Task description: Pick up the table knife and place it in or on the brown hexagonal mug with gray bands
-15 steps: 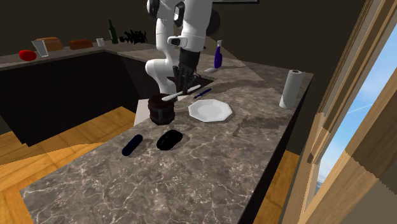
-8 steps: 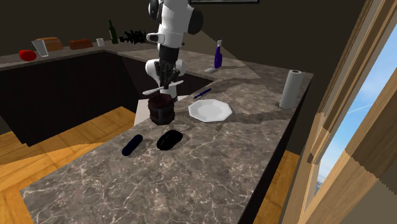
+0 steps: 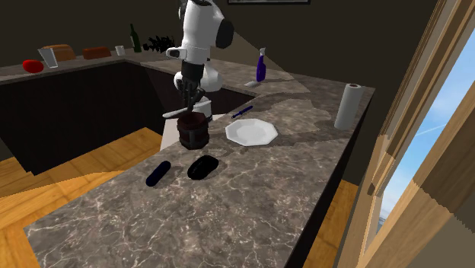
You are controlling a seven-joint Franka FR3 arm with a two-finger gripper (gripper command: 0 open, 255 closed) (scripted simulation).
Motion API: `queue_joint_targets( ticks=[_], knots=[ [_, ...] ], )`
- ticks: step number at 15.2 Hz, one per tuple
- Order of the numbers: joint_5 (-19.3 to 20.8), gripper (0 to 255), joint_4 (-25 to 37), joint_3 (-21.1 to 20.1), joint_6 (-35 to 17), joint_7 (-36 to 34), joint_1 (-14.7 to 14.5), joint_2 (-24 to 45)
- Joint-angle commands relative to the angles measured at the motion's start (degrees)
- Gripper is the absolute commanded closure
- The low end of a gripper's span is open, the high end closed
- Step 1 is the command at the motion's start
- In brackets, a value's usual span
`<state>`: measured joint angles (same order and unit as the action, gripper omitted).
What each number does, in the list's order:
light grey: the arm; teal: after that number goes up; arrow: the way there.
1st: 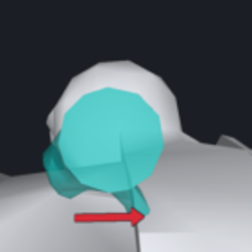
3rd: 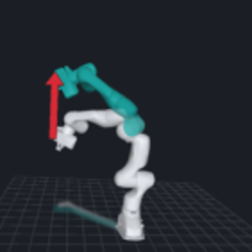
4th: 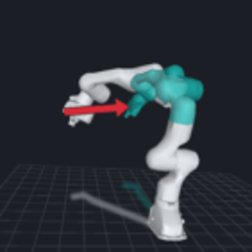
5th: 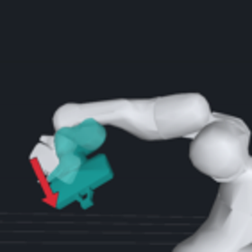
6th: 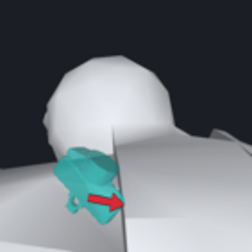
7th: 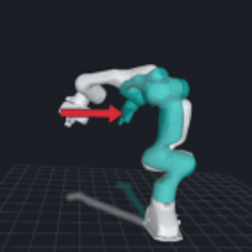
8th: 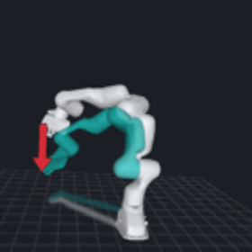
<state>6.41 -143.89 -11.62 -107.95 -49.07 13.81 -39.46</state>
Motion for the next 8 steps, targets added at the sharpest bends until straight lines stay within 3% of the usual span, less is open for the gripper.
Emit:
queue_joint_targets(
  ticks=[1, 8],
  knots=[
    [-0.04, 255, -1.54, -0.19, -1.6, -0.39, -0.08, 0.08],
    [0.1, 255, -6.26, -0.68, -7.2, -1.58, -0.1, 1.09]
  ],
)
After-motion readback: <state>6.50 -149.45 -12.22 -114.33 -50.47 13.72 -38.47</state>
